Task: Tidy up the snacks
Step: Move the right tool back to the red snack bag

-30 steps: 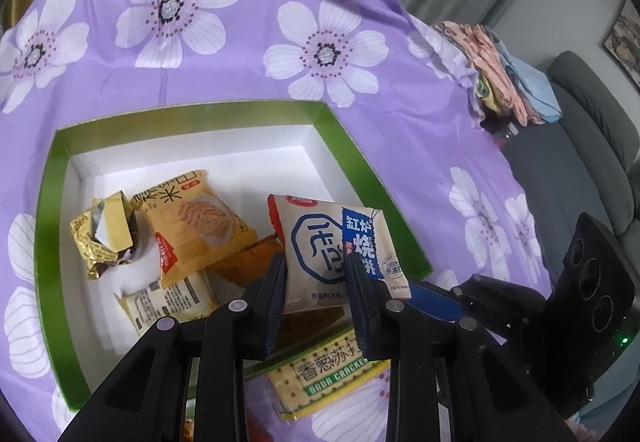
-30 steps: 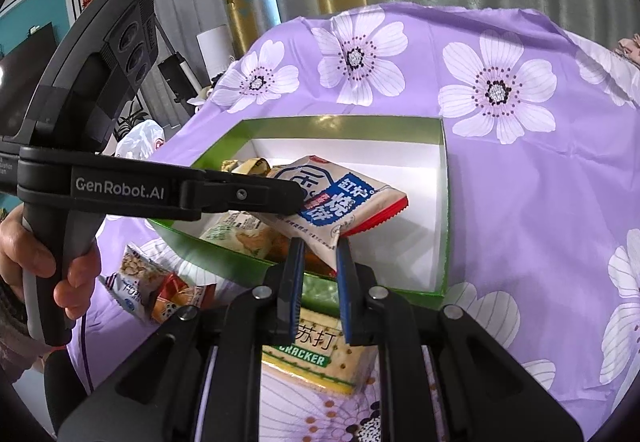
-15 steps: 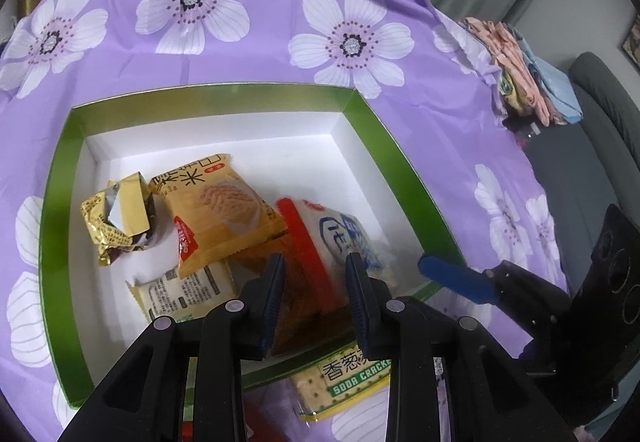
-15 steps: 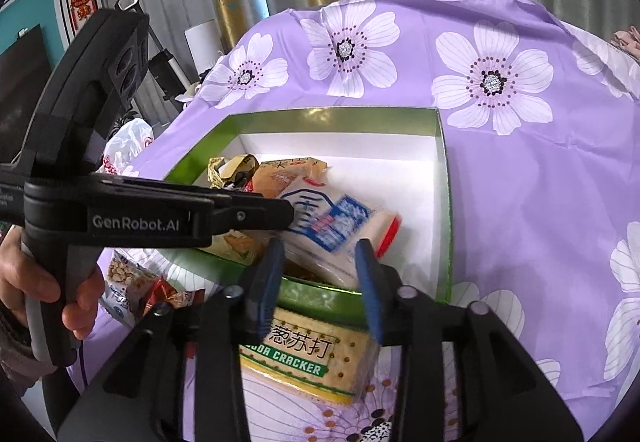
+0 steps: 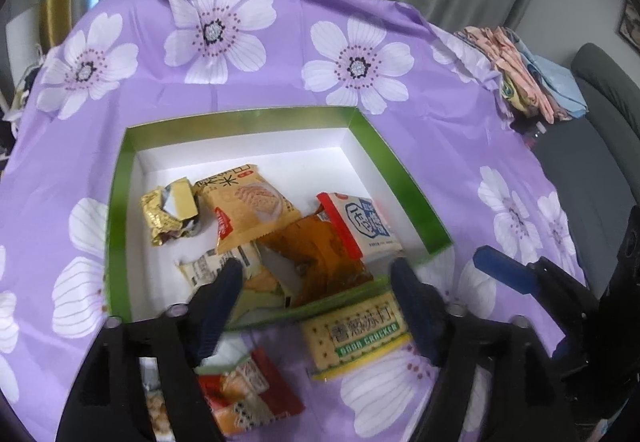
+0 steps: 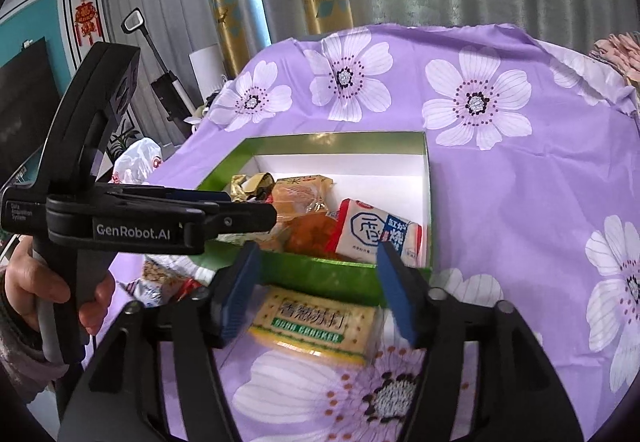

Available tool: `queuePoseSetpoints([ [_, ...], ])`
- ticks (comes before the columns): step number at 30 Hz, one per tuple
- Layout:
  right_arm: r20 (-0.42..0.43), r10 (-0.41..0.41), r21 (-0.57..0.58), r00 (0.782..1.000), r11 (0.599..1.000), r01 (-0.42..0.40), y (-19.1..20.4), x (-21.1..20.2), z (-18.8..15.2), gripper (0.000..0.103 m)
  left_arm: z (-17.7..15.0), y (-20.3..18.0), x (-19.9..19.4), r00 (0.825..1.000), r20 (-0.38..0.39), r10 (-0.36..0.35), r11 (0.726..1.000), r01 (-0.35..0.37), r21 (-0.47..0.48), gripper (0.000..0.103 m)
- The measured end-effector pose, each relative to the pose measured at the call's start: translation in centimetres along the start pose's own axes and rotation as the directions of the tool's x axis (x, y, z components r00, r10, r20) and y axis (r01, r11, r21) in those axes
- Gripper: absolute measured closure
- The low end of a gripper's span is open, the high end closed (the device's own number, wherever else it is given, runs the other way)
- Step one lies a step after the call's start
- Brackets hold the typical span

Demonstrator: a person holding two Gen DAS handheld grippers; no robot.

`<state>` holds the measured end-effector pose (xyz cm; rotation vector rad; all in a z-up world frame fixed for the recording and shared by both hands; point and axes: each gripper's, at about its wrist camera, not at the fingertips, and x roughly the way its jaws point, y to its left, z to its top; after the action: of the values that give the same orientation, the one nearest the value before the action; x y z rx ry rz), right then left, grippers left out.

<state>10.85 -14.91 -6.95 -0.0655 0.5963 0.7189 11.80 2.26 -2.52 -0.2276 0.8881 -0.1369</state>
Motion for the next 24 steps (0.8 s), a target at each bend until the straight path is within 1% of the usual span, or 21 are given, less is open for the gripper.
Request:
queuePoseSetpoints([
  [4,0.005,0.017,0.018,1.000,1.000,-0.017,0.5,-1.3,-0.6,0.025,-1.0,-0.6,-1.3,1.000,0.005,0.004,1.000,-0.004,0.010,0.019],
  [7,-0.002,0.029,0.021,1.000,0.999,-0.029,1.0,-2.0,-1.1,0.025,-1.8,-0.6,-2.1,1.000,-0.008,-0.029,1.000,0.029,-0.010,0.019],
  [9,-0.009,0.033,0.021,0.999,0.999,-0.033,1.4,-2.5,-1.5,0.025,-2.3,0.1,-3.1,0.997,-0.007,-0.076,0.996,0.075,-0.049,0.019],
  [10,-0.011,0.035,0.017,0.999,0.999,-0.035,1.6,-2.7,-1.7,0.025,-2.5,0.5,-3.6,0.996,0.000,-0.088,0.994,0.088,-0.064,0.019],
  [14,-0.017,0.036,0.005,0.999,0.999,-0.036,2.1,-3.7,-2.4,0.025,-3.2,2.3,-6.0,0.995,0.033,-0.099,0.988,0.102,-0.119,0.019],
  [19,-0.028,0.052,0.015,0.998,0.999,-0.052,2.4,-4.2,-3.2,0.025,-4.7,5.0,-8.5,0.995,0.067,-0.078,0.976,0.090,-0.199,0.019],
  [23,-0.041,0.064,0.007,0.997,0.998,-0.063,3.0,-4.3,-3.7,0.025,-6.0,6.1,-9.1,0.992,0.067,-0.104,0.961,0.118,-0.250,0.019],
  [24,-0.046,0.067,0.006,0.997,0.998,-0.067,3.2,-4.2,-3.8,0.025,-6.4,6.2,-9.0,0.990,0.065,-0.123,0.955,0.136,-0.262,0.019],
])
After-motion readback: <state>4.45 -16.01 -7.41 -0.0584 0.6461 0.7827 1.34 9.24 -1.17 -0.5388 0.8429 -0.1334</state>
